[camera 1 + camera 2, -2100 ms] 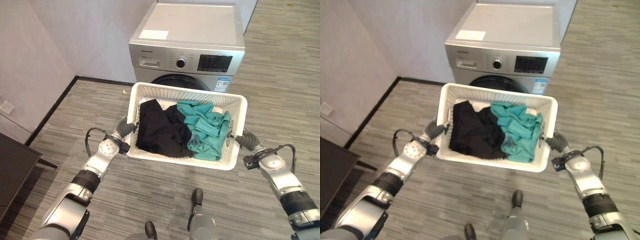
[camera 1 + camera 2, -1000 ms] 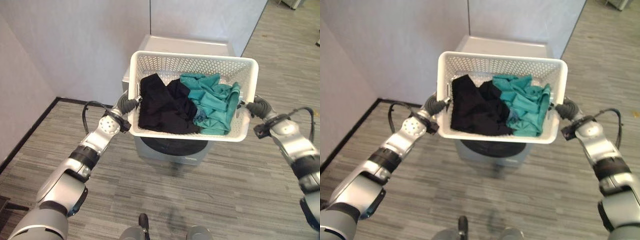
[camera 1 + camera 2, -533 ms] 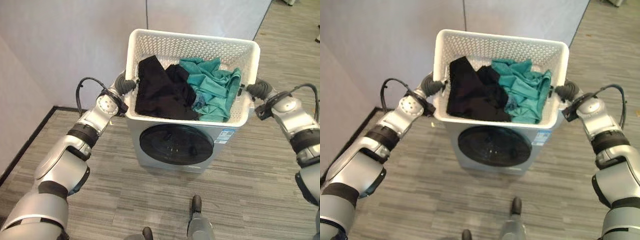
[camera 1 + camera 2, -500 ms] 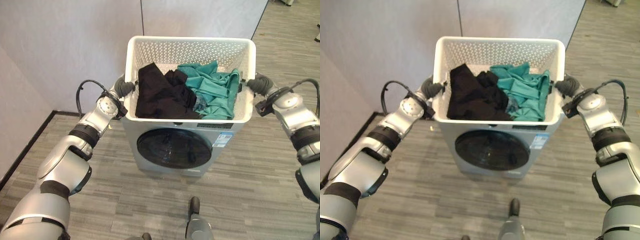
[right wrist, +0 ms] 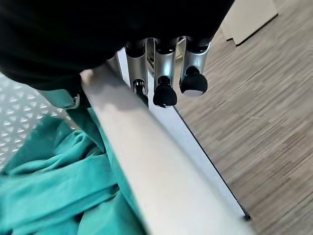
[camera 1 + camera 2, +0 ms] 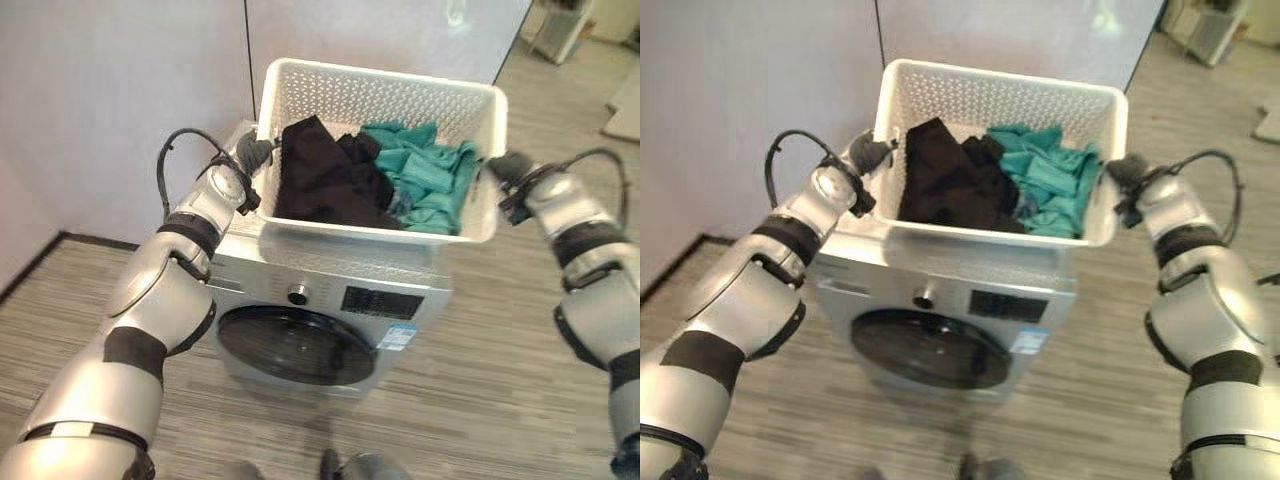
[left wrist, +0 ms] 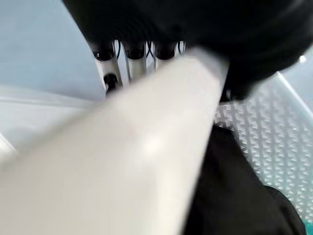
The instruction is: Grab the laundry basket,head to the washer,open it,put in the laundry and shut it.
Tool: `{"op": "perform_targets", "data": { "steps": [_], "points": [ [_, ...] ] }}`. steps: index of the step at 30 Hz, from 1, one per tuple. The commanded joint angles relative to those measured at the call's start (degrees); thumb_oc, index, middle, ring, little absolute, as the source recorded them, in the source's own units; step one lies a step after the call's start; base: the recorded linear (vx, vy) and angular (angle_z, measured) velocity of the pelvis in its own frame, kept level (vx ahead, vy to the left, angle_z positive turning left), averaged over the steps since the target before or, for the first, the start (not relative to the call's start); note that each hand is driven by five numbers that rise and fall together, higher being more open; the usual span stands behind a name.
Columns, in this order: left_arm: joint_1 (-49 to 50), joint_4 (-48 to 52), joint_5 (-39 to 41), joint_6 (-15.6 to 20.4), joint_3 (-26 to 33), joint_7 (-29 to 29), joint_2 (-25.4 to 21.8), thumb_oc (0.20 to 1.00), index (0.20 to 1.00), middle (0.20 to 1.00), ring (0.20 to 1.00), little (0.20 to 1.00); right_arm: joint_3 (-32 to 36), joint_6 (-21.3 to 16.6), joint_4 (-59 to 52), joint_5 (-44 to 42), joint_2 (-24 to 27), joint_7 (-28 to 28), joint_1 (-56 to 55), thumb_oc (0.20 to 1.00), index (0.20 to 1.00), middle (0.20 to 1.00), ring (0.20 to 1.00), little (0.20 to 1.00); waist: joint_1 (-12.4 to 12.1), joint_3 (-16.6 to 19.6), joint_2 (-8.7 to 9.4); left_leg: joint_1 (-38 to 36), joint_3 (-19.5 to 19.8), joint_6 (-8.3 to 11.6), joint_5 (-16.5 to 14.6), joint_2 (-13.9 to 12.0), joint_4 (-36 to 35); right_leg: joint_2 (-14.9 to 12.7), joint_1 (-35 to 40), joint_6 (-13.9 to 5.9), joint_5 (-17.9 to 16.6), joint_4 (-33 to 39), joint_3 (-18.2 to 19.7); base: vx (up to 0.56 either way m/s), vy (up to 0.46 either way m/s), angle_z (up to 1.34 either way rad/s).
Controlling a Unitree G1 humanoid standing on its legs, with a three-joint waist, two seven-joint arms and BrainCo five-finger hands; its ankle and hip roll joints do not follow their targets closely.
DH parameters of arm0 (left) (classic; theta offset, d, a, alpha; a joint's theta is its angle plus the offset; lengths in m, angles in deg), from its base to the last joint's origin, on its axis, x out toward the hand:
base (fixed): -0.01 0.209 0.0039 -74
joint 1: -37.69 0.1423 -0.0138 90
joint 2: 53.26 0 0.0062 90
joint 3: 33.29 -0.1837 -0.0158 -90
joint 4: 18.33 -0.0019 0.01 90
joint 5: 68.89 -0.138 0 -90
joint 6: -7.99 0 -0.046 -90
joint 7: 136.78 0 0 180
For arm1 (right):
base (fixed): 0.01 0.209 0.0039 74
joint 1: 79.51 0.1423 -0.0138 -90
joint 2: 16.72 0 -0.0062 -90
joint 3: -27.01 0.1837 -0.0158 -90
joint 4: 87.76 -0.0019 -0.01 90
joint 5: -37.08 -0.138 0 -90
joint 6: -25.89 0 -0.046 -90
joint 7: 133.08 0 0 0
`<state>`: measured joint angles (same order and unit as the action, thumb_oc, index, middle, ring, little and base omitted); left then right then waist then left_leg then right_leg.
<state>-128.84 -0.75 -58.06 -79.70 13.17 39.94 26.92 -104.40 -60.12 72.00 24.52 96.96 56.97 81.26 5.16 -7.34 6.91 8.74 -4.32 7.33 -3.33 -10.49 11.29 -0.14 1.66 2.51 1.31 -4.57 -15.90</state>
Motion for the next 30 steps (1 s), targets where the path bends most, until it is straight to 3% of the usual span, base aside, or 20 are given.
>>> {"op": "perform_targets", "data": {
  "steps": [1,5,6,7,8,9,22,26,27,29,30],
  "points": [
    [-7.0,-4.0,0.1,1.4,-0.4,-4.4,-5.6,0.200,0.200,0.200,0.200,0.200,-2.1,1.6,6.5,3.3,4.4,-0.5,-1.3,0.200,0.200,0.200,0.200,0.200,-3.0,2.8,-2.66,-7.1,-0.9,-2.88,1.6,3.1,-0.6,-7.7,2.5,-8.47,0.7,2.2,4.5,0.18,0.087,-0.09],
    [-5.6,-4.8,-1.7,0.7,-1.1,-4.1,-4.2,0.200,0.200,0.200,0.200,0.200,-1.8,2.2,7.3,3.5,2.6,0.5,-2.8,0.200,0.200,0.200,0.200,0.200,-3.7,3.8,-3.61,-9.7,-2.0,-3.52,0.5,3.9,-4.2,-8.3,3.4,-9.10,0.8,3.2,4.7,0.16,0.118,-0.10],
    [-5.3,-5.7,-1.9,0.3,-1.2,-3.8,-3.7,0.203,0.203,0.203,0.203,0.203,-1.6,2.5,8.5,3.9,2.3,0.3,-2.0,0.382,0.382,0.382,0.382,0.382,-3.9,4.1,-4.16,-10.8,-2.3,-3.86,0.3,4.3,-5.3,-8.5,3.5,-9.28,1.0,3.2,4.9,0.06,0.066,-0.06],
    [-5.3,-5.7,-1.9,0.3,-1.2,-3.8,-3.7,0.294,0.294,0.294,0.294,0.294,-1.6,2.5,8.5,3.9,2.3,0.3,-2.0,0.533,0.533,0.533,0.533,0.533,-3.9,4.0,-4.16,-10.9,-2.3,-3.86,0.4,4.3,-5.4,-8.5,3.5,-9.29,1.0,3.2,4.9,0.12,0.107,-0.03],
    [-5.0,-6.1,-1.6,-0.1,-0.8,-3.9,-3.2,0.849,0.849,0.849,0.849,0.849,-1.0,2.7,9.5,4.1,2.3,-0.1,-1.4,1.000,1.000,1.000,1.000,1.000,-4.0,4.4,-4.44,-11.9,-2.5,-4.13,0.4,4.5,-6.5,-8.7,3.5,-9.45,1.0,3.0,5.0,0.08,0.068,0.01],
    [-4.7,-6.8,-1.5,-0.3,-0.5,-3.9,-2.9,1.000,1.000,1.000,1.000,1.000,-0.9,2.8,10.4,4.3,2.2,0.0,-1.0,1.000,1.000,1.000,1.000,1.000,-4.0,4.6,-4.60,-12.3,-2.7,-4.24,0.4,4.6,-7.1,-8.8,3.5,-9.63,1.0,2.8,4.8,0.09,0.077,0.00],
    [-5.5,-9.6,-4.5,-2.3,-3.0,-1.6,-4.7,1.000,1.000,1.000,1.000,1.000,-1.4,4.0,13.0,1.8,5.9,1.7,4.9,1.000,1.000,1.000,1.000,1.000,-3.3,5.8,-5.98,-15.9,-3.3,-4.77,0.1,4.8,-10.5,-9.1,3.8,-10.52,1.6,1.9,4.2,0.02,0.023,0.03],
    [-5.3,-7.2,-1.8,-0.7,-1.1,-3.7,-7.8,1.000,1.000,1.000,1.000,1.000,2.9,1.8,9.4,-8.0,8.9,-1.7,4.9,1.000,1.000,1.000,1.000,1.000,-3.3,6.0,-6.16,-16.7,-3.5,-4.64,0.2,4.7,-11.4,-9.0,4.1,-10.76,1.6,2.0,4.2,0.00,-0.002,-0.03],
    [-5.1,-6.0,0.5,0.4,0.7,-4.9,-9.9,1.000,1.000,1.000,1.000,1.000,5.0,0.1,7.0,-13.7,11.5,-3.1,5.8,1.000,1.000,1.000,1.000,1.000,-3.2,6.1,-6.15,-17.0,-3.6,-4.51,0.2,4.8,-11.8,-9.0,4.1,-10.83,1.6,2.2,4.2,0.01,-0.005,-0.05],
    [-5.0,-5.4,1.9,0.7,1.7,-5.4,-10.5,1.000,1.000,1.000,1.000,1.000,5.7,-0.7,6.5,-15.5,12.5,-3.8,6.2,1.000,1.000,1.000,1.000,1.000,-3.2,6.0,-6.13,-17.0,-3.6,-4.47,0.2,4.8,-11.8,-9.0,4.1,-10.84,1.5,2.2,4.2,0.00,0.000,0.00],
    [-3.9,-3.7,3.9,1.4,4.0,-5.8,-12.8,1.000,1.000,1.000,1.000,1.000,7.0,-1.6,5.1,-17.3,15.4,-4.5,6.0,1.000,1.000,1.000,1.000,1.000,-3.1,5.7,-6.20,-16.9,-3.5,-4.45,0.3,4.7,-12.0,-9.1,4.0,-10.91,1.5,2.4,4.0,0.00,0.000,0.00]
  ]
}}
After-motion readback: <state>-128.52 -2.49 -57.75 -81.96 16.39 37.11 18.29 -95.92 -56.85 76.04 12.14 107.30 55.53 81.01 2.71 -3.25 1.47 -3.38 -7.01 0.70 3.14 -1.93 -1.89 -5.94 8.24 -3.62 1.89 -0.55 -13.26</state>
